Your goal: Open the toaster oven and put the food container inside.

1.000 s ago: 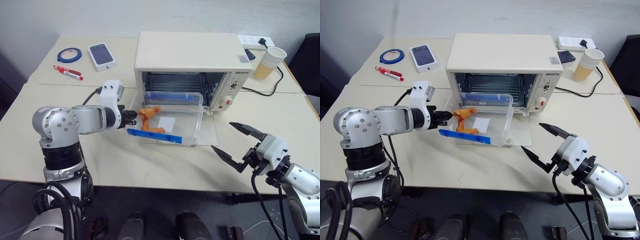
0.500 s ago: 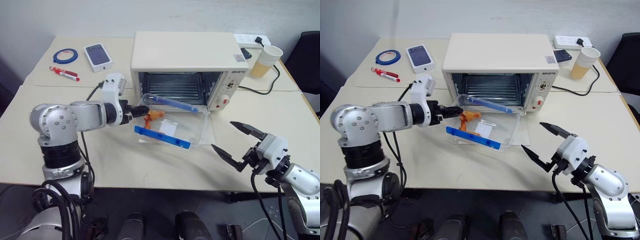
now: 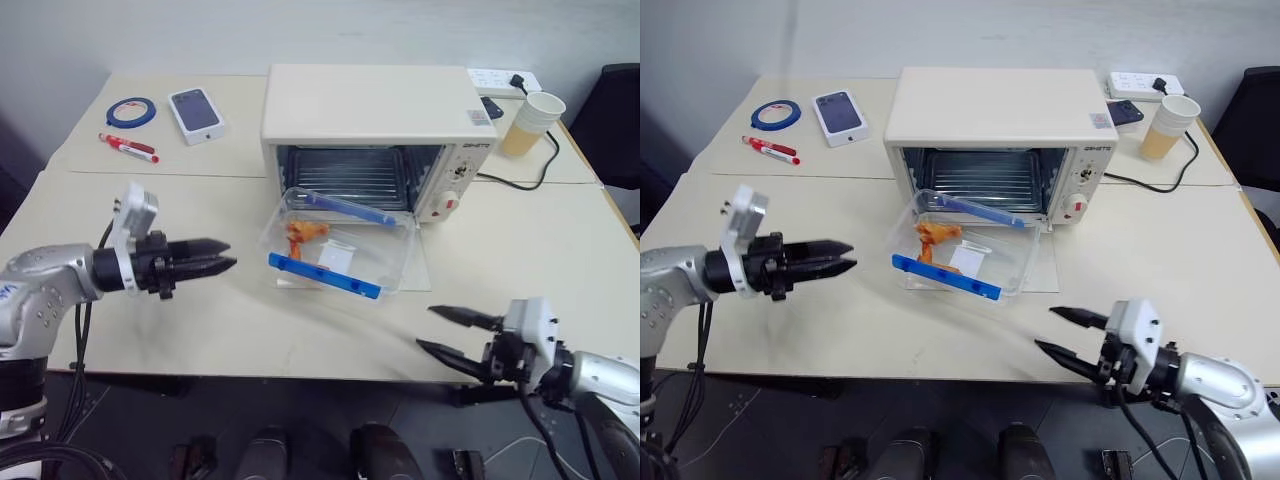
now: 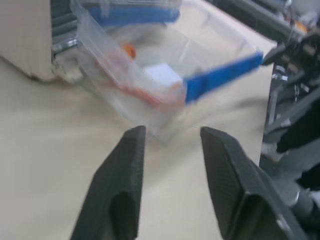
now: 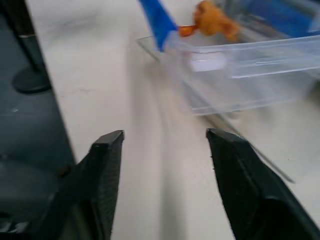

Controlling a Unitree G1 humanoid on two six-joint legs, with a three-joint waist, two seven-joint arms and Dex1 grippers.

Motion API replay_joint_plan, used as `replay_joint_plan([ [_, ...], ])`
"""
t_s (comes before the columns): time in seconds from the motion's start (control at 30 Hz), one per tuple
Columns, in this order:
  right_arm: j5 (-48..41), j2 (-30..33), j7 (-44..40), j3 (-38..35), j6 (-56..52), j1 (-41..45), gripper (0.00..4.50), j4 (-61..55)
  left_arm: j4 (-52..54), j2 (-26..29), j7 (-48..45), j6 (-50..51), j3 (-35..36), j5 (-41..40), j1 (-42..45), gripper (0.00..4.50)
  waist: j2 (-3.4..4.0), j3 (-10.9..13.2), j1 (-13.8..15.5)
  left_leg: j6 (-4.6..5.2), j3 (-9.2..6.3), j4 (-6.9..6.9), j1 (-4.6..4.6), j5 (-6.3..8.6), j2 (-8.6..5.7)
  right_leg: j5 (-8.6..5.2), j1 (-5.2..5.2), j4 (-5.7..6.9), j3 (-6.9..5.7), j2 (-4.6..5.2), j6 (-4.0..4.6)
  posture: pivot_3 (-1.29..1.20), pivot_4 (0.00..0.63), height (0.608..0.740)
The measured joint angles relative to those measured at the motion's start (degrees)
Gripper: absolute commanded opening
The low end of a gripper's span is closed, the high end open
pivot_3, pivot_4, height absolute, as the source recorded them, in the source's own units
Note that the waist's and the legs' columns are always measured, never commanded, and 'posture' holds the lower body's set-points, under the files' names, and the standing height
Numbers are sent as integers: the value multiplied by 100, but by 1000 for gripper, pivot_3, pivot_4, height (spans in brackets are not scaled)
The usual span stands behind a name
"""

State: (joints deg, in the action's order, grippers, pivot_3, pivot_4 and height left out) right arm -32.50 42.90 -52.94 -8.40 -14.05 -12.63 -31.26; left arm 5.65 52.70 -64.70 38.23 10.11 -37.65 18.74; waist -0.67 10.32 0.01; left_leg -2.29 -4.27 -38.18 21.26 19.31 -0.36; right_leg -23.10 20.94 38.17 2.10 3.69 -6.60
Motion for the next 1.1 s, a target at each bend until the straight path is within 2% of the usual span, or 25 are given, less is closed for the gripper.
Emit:
replay_joint_plan([
  [0.13, 431, -275, 363, 598, -105, 443, 676, -17, 17, -316, -119, -655, -297, 378, -253, 61, 0, 0, -4, 5, -4, 3, 6, 3, -1, 2, 1, -7, -5, 0, -2, 0, 150, 740],
  [0.23, 696, -548, 646, 910, -160, 779, 39, -12, 44, -552, -91, -927, -470, 549, -293, 0, 0, 0, -18, 5, -2, 6, 8, 3, 0, 2, 9, -4, -5, -2, -3, 0, 150, 740],
  [0.4, 908, -783, 981, 1255, -369, 993, 39, -14, 47, -781, 28, -1239, -706, 848, -258, 0, 0, 0, -29, 5, 3, 5, 8, 3, 0, 2, 18, 11, -4, -4, -3, 0, 150, 740],
  [0.6, 1047, -1149, 1634, 1222, -598, 1188, 39, -28, -1, -1874, 916, -1482, -1136, 1313, 183, 0, -2, -1, -14, 5, 3, -7, 9, 3, -3, 3, 18, 26, -6, -5, -4, 0, 150, 740],
  [0.87, 1241, -1168, 1923, 875, -595, 1561, 39, 152, -248, -2420, 1585, -1454, -1202, 1568, 595, 0, -2, -1, -49, 4, 26, -6, 8, 2, -2, 3, 43, 53, -16, -12, -4, 0, 150, 740],
  [1.1, 1459, -1182, 1898, 816, -525, 2329, 39, 992, -633, -2856, 1827, -1517, -1362, 1770, 923, 0, -2, -1, -31, 4, 28, -12, 9, 2, -5, 3, 45, 57, -16, -11, -4, 0, 150, 740],
])
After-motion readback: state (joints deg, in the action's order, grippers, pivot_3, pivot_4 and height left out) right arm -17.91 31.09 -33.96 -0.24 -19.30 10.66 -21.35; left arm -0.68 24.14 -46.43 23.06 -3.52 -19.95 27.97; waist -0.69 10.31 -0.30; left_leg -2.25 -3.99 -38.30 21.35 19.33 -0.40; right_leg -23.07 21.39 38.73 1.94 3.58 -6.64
